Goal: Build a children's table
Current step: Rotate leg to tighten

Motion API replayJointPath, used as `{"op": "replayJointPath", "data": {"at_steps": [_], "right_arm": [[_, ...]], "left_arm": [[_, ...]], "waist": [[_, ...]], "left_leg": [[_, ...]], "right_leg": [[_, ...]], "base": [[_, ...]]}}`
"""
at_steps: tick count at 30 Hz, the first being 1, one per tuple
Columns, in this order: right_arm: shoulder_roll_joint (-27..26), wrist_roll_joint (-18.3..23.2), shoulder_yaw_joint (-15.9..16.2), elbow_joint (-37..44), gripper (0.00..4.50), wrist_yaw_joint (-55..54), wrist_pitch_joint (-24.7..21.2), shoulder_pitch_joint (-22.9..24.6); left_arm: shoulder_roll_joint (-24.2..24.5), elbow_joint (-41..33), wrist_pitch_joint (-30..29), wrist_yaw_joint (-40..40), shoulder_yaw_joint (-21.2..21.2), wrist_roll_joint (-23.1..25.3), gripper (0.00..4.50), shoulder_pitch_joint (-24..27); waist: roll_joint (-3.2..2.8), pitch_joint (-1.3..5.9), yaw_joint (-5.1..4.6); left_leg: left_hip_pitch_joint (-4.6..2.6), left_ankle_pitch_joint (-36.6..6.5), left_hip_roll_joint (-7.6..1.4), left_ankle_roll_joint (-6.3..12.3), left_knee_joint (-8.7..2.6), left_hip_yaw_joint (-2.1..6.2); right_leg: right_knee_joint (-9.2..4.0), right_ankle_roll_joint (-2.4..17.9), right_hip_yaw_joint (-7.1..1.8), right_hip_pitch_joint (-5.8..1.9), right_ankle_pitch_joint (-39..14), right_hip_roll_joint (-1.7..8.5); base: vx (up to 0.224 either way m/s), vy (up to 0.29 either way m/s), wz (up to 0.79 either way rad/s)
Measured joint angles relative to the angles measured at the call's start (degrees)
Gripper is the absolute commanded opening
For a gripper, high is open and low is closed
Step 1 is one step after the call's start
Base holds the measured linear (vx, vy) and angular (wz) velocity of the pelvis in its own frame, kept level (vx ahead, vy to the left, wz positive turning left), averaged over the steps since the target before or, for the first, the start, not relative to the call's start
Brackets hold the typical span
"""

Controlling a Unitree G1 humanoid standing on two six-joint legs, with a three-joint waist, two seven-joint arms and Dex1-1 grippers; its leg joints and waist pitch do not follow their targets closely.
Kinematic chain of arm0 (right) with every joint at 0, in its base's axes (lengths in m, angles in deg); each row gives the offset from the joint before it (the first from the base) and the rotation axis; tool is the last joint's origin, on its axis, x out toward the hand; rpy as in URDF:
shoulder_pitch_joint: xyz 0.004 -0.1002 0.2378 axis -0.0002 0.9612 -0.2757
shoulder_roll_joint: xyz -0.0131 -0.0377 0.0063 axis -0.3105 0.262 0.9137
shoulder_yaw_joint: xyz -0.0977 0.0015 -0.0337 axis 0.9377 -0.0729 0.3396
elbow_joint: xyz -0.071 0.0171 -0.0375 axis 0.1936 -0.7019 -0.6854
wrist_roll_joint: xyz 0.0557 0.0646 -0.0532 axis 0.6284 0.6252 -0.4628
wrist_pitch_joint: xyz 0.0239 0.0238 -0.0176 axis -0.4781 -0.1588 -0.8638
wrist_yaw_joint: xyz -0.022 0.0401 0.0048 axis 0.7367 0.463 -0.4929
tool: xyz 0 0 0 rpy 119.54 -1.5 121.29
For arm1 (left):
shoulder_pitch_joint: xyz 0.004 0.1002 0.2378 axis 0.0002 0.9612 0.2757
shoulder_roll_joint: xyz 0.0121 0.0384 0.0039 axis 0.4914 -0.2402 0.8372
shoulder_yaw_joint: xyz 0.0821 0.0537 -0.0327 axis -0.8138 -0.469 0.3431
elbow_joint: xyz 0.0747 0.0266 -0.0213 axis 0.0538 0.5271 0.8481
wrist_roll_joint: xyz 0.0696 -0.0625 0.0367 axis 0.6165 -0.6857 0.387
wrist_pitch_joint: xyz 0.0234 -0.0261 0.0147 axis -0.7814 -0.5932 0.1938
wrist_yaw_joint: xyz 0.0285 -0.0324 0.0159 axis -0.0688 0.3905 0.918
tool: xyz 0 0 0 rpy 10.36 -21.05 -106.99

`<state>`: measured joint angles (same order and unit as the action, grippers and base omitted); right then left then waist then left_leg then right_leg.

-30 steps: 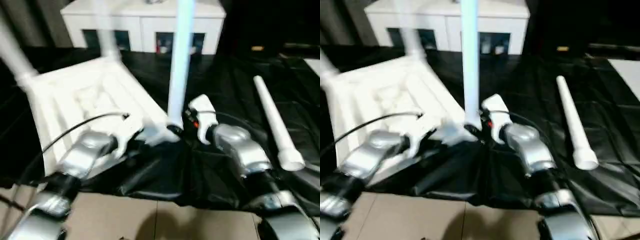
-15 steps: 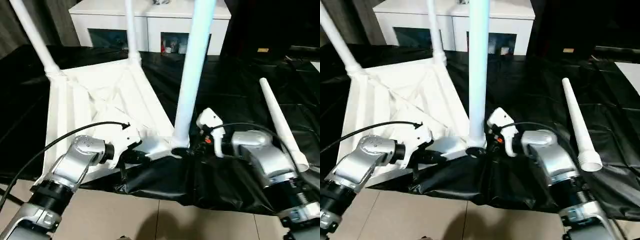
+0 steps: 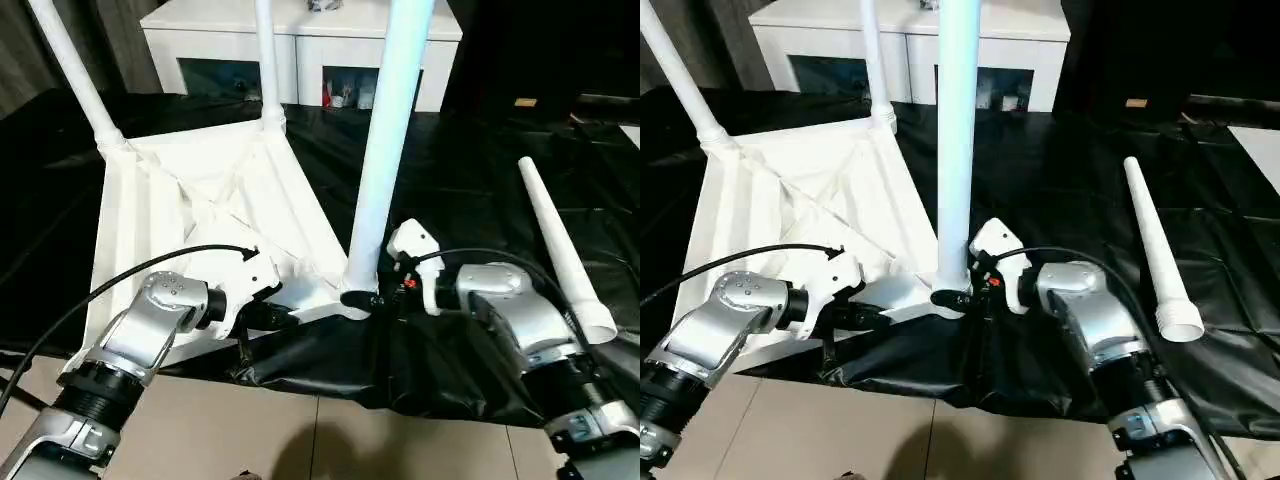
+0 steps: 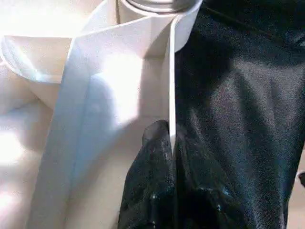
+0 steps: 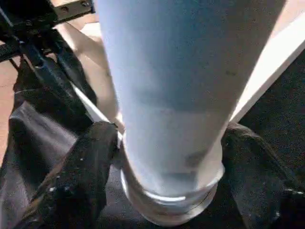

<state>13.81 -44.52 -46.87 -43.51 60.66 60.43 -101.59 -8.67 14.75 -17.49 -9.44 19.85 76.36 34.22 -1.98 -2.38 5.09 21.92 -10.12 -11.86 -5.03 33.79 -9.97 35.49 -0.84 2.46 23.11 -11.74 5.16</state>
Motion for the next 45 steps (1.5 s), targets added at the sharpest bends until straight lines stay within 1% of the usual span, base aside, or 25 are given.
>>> {"op": "replayJointPath", "data": {"at_steps": [3,6,11,13,16,18,20,23,24,25,26,28,31,33,34,36,37,38,39,40,41,42,43,45], "right_arm": [[-0.1,-0.7,0.0,-0.4,2.92,0.0,0.6,-0.2],[-0.2,-0.7,0.1,-0.7,2.74,0.0,1.1,-0.2],[-0.2,-0.9,0.3,-1.0,2.67,-0.1,1.5,-0.2],[-1.3,-1.2,-0.1,-1.5,2.67,-1.1,1.5,-0.2],[-4.2,-1.6,-1.5,-2.6,2.66,-7.0,1.0,0.2],[-7.2,-2.2,-2.9,-3.2,2.66,-13.1,-0.1,0.4],[-10.6,-3.3,-5.0,-4.0,2.66,-21.0,-1.5,0.3],[-12.6,-3.8,-5.9,-4.4,2.65,-26.5,-2.3,0.3],[-14.0,-3.9,-6.9,-5.0,2.65,-29.1,-2.6,0.1],[-16.5,-5.2,-8.5,-6.9,2.65,-35.4,-3.1,-1.4],[-17.3,-5.2,-9.1,-7.6,2.65,-37.7,-3.2,-2.0],[-19.9,-5.3,-11.2,-10.4,2.65,-43.8,-2.8,-3.4],[-21.7,-5.3,-12.4,-15.2,2.65,-49.7,-0.9,-6.1],[-22.5,-5.4,-13.2,-18.0,2.65,-51.6,0.9,-7.6],[-22.5,-5.3,-13.4,-18.8,3.00,-51.4,1.9,-7.7],[-22.5,-5.1,-13.9,-19.2,3.00,-50.6,3.0,-7.7],[-22.5,-5.1,-14.3,-19.2,3.23,-50.1,3.3,-7.7],[-22.5,-5.1,-14.5,-19.2,3.23,-49.8,3.4,-7.7],[-22.5,-5.1,-14.6,-19.2,3.40,-49.5,3.5,-7.7],[-22.5,-5.0,-14.5,-18.8,3.47,-48.6,3.5,-7.7],[-22.5,-5.0,-14.4,-18.3,3.59,-47.5,3.5,-7.5],[-22.4,-5.0,-14.2,-17.9,3.59,-46.5,3.4,-7.3],[-22.3,-5.0,-13.9,-17.5,3.82,-45.4,3.4,-7.1],[-21.7,-5.0,-12.9,-16.4,3.88,-43.3,3.1,-6.6]], "left_arm": [[0.0,0.0,-0.1,0.0,0.0,0.0,0.00,0.0],[0.1,0.0,-0.1,0.0,0.0,0.0,0.00,0.0],[0.0,0.0,-0.3,0.0,0.0,0.0,0.00,0.1],[-0.3,0.0,-0.4,0.3,0.1,0.0,0.00,0.1],[-1.5,0.9,-1.4,2.8,0.6,0.4,0.00,-0.2],[-3.6,2.5,-2.0,5.9,0.6,1.4,0.00,-1.4],[-6.4,5.1,-3.0,9.7,0.7,2.5,0.00,-3.3],[-8.4,6.8,-4.0,12.5,0.9,2.7,0.00,-4.4],[-9.8,8.2,-4.8,13.8,1.2,2.9,0.00,-5.3],[-12.4,10.6,-6.1,17.2,1.7,3.1,0.00,-7.1],[-13.4,11.3,-6.6,18.5,1.7,3.2,0.00,-7.7],[-15.8,13.5,-7.5,21.5,1.8,3.6,0.00,-9.2],[-17.8,15.8,-7.6,24.3,2.1,3.9,0.00,-10.6],[-18.6,17.1,-7.5,25.3,2.3,4.1,0.00,-11.4],[-18.6,17.1,-7.5,25.3,2.3,4.1,0.00,-11.5],[-18.5,17.1,-7.5,25.3,2.4,4.1,0.00,-11.5],[-18.3,17.1,-7.5,25.3,2.4,4.1,0.00,-11.5],[-18.1,17.1,-7.5,25.3,2.4,4.1,0.00,-11.6],[-18.0,17.1,-7.4,25.3,2.4,4.1,0.00,-11.6],[-17.7,17.1,-7.1,25.3,2.4,4.1,0.00,-11.6],[-17.4,17.1,-6.8,25.3,2.4,4.1,0.00,-11.6],[-17.0,17.2,-6.5,25.3,2.6,4.1,0.00,-11.5],[-16.5,17.2,-6.2,25.3,2.8,4.1,0.00,-11.5],[-15.9,17.1,-5.8,25.2,3.1,4.1,0.00,-11.5]], "waist": [[0.00,0.00,-0.01],[0.00,0.00,-0.05],[0.00,0.00,-0.05],[0.04,0.02,-0.09],[0.08,0.04,-0.81],[0.07,0.04,-1.18],[0.04,0.06,-1.52],[0.02,0.07,-1.60],[0.00,0.09,-1.55],[-0.05,0.09,-1.56],[-0.04,0.09,-1.57],[-0.12,0.15,-1.59],[-0.21,0.21,-1.70],[-0.24,0.22,-1.73],[-0.23,0.22,-1.75],[-0.24,0.22,-1.76],[-0.23,0.22,-1.75],[-0.24,0.22,-1.73],[-0.24,0.22,-1.73],[-0.24,0.22,-1.76],[-0.23,0.21,-1.76],[-0.22,0.20,-1.87],[-0.20,0.19,-2.02],[-0.19,0.18,-2.21]], "left_leg": [[0.01,0.0,0.00,0.02,0.06,0.01],[0.01,0.0,0.00,0.03,0.11,0.01],[-0.01,0.0,0.00,0.03,0.18,0.02],[-0.03,0.0,-0.01,0.03,0.20,0.02],[-0.21,0.0,0.00,0.00,0.30,0.04],[-0.38,0.0,0.01,-0.01,0.29,0.04],[-0.63,0.0,0.03,-0.03,0.25,0.05],[-0.82,0.0,0.07,-0.04,0.12,0.08],[-0.87,0.0,0.08,-0.04,0.09,0.08],[-0.86,0.0,0.09,-0.04,0.08,0.06],[-0.84,0.0,0.11,-0.04,0.07,0.08],[-0.91,0.0,0.13,-0.04,0.08,0.13],[-0.90,0.0,0.15,-0.03,0.06,0.14],[-0.89,0.0,0.16,-0.03,0.06,0.15],[-0.87,0.0,0.16,-0.03,0.04,0.15],[-0.85,0.0,0.16,-0.03,0.03,0.15],[-0.85,0.0,0.16,-0.03,0.00,0.15],[-0.84,0.0,0.16,-0.03,-0.05,0.15],[-0.85,0.0,0.16,-0.03,-0.11,0.15],[-0.85,0.0,0.15,-0.03,-0.18,0.15],[-0.82,0.0,0.15,-0.03,-0.23,0.15],[-0.78,0.0,0.14,-0.03,-0.30,0.15],[-0.72,0.0,0.14,-0.04,-0.34,0.15],[-0.63,0.0,0.10,-0.07,-0.40,0.15]], "right_leg": [[0.05,0.0,0.00,0.00,0.0,0.00],[0.10,0.0,-0.01,0.00,0.0,0.00],[0.21,0.0,-0.01,0.00,0.0,0.01],[0.27,0.0,-0.01,0.00,0.0,0.01],[0.48,0.0,-0.10,-0.04,0.0,0.00],[0.55,0.1,-0.17,-0.11,0.1,0.01],[0.63,0.2,-0.21,-0.28,0.2,0.03],[0.62,0.1,-0.24,-0.42,0.2,0.07],[0.61,0.1,-0.24,-0.48,0.1,0.07],[0.61,0.0,-0.27,-0.49,0.1,0.08],[0.56,-0.1,-0.27,-0.48,0.0,0.09],[0.48,-0.1,-0.27,-0.62,0.0,0.12],[0.29,-0.1,-0.27,-0.67,0.0,0.12],[0.22,-0.1,-0.26,-0.71,0.0,0.12],[0.16,-0.1,-0.25,-0.72,0.0,0.12],[0.11,-0.2,-0.25,-0.73,0.1,0.12],[0.10,-0.2,-0.24,-0.72,0.1,0.12],[0.08,-0.2,-0.23,-0.72,0.2,0.12],[0.06,-0.2,-0.23,-0.71,0.2,0.12],[0.06,-0.2,-0.21,-0.68,0.3,0.11],[0.06,-0.2,-0.19,-0.61,0.3,0.11],[0.06,-0.2,-0.19,-0.53,0.3,0.10],[0.05,-0.3,-0.18,-0.41,0.5,0.09],[0.05,-0.1,-0.16,-0.23,0.7,0.05]], "base": [[0.000,0.000,0.00],[0.000,0.000,0.00],[0.000,0.000,0.00],[0.000,0.000,0.00],[0.000,0.000,0.00],[0.000,0.000,0.00],[0.000,0.000,0.00],[0.000,0.000,0.00],[0.000,0.000,0.00],[0.000,0.000,0.00],[0.000,0.000,0.00],[0.000,0.000,0.00],[0.000,0.000,0.00],[0.000,0.000,0.00],[0.000,0.000,0.00],[0.000,0.000,0.00],[0.000,0.000,0.00],[0.000,0.000,0.00],[0.000,0.000,0.00],[0.000,0.000,0.00],[0.000,0.000,0.00],[0.000,0.000,0.00],[0.000,0.000,0.00],[0.000,0.000,0.00]]}}
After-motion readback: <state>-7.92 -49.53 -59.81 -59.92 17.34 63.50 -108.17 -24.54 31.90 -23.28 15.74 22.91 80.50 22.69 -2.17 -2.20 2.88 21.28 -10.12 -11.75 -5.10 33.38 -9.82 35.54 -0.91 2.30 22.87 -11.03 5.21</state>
